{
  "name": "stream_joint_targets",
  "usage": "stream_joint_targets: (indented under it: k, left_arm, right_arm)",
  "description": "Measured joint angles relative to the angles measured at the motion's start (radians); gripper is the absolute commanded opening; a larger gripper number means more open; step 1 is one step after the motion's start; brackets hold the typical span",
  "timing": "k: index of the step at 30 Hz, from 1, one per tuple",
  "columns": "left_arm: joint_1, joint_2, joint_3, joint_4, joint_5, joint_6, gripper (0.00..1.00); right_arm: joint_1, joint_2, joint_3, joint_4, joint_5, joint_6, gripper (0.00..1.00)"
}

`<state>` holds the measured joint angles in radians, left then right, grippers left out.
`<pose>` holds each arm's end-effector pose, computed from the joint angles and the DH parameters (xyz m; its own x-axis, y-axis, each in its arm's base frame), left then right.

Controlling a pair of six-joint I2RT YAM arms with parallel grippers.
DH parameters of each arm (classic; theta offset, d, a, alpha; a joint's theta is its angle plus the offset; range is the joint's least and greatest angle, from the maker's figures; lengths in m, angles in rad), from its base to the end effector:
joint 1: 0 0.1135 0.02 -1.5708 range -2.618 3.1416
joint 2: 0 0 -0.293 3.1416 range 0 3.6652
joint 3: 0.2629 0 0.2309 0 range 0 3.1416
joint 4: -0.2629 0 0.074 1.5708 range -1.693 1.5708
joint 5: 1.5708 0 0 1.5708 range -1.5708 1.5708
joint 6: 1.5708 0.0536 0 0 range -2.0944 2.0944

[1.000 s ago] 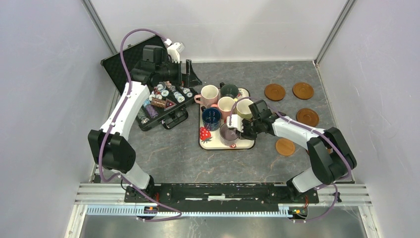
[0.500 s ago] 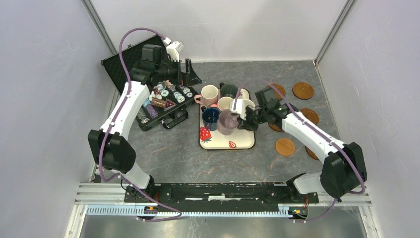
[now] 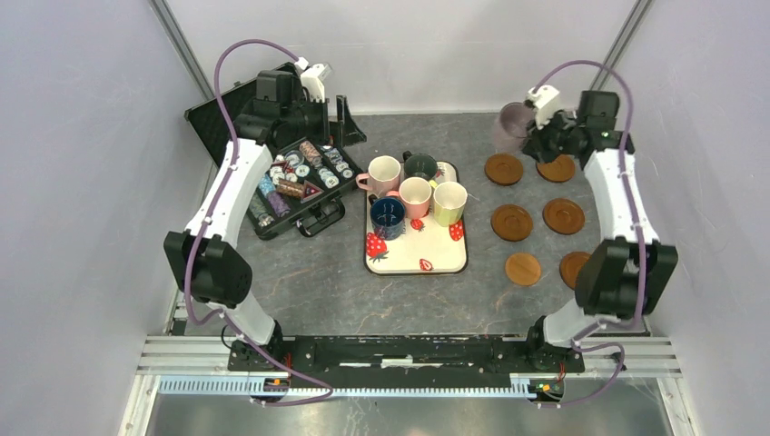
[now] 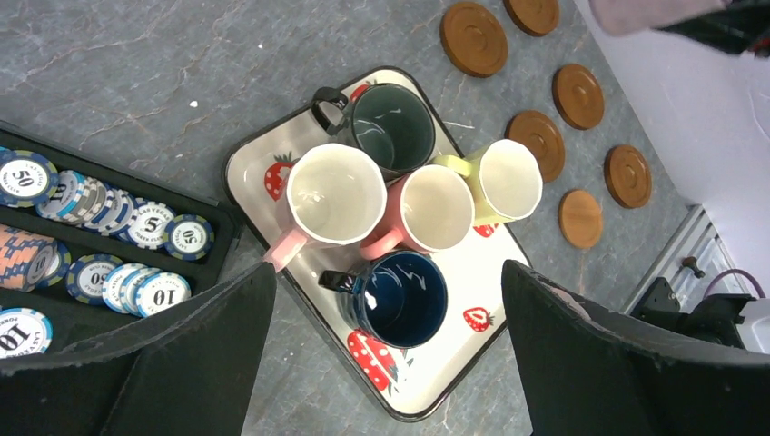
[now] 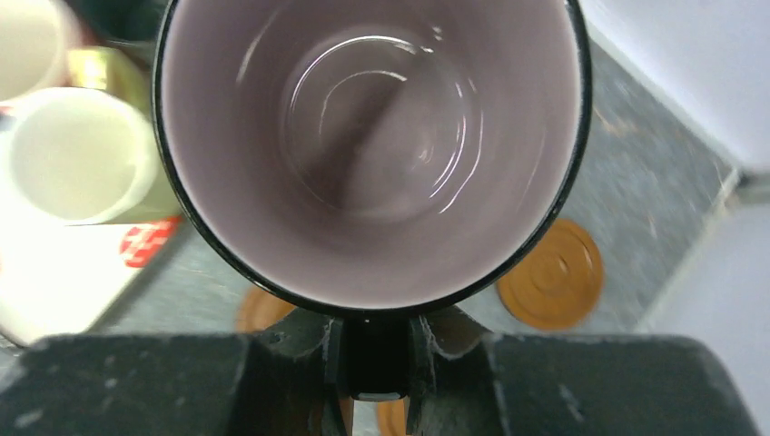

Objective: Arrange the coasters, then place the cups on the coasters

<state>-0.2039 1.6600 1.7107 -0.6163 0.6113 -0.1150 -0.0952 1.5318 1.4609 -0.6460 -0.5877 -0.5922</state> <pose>0.3515 -0.1041 0.4134 -0.5948 0.0270 -0.8034 0.5759 0.7116 -0.4024 0.3260 -0.0013 0.3724 -0.3546 -0.4328 -0.8288 -0.6447 0.7552 -0.1185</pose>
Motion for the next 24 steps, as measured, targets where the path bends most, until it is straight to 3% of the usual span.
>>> stream_joint_targets:
  k: [10, 24]
  left_arm:
    - [0.01, 0.055, 0.051, -0.067, -0.054, 0.025, 1.0]
    - [0.013, 0.056, 0.058, -0.081, -0.139, 0.033, 1.0]
  right_arm:
    - [-0.266, 0.397, 0.272, -0.085, 0.1, -0.09, 0.0]
    - [-0.287, 0.539, 0.271, -0.023, 0.179, -0.149, 0.0]
